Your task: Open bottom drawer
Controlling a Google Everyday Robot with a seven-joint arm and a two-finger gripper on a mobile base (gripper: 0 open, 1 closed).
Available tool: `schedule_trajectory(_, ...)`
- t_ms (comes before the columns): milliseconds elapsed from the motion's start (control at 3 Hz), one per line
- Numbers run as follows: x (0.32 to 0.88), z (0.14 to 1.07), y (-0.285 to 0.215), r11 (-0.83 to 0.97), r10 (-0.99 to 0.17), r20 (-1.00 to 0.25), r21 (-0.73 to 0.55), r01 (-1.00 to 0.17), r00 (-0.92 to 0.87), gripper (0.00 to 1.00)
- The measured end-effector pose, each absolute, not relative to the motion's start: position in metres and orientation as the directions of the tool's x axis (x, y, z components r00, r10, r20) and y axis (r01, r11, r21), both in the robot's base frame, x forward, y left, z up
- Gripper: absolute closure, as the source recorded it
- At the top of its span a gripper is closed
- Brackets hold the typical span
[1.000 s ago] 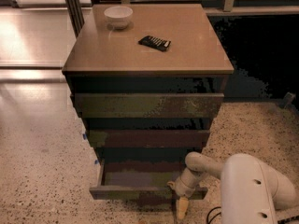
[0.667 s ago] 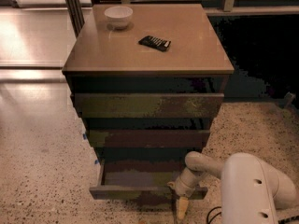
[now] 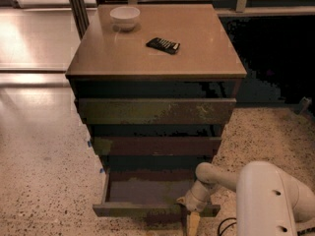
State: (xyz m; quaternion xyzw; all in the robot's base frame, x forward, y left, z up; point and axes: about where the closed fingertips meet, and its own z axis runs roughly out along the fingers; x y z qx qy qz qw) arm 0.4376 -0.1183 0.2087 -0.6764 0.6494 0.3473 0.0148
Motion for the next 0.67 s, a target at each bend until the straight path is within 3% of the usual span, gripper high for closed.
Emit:
schedule_trajectory(333,0.3989,0.2238,-0.136,-0.125,-0.881,-0.456,0.483,-0.867,-0.127,0.0)
schedule_trajectory(667,0.3989,0.2238,-0.136,-0.125,-0.881,-0.456,0.483,-0.867,-0.127,0.0)
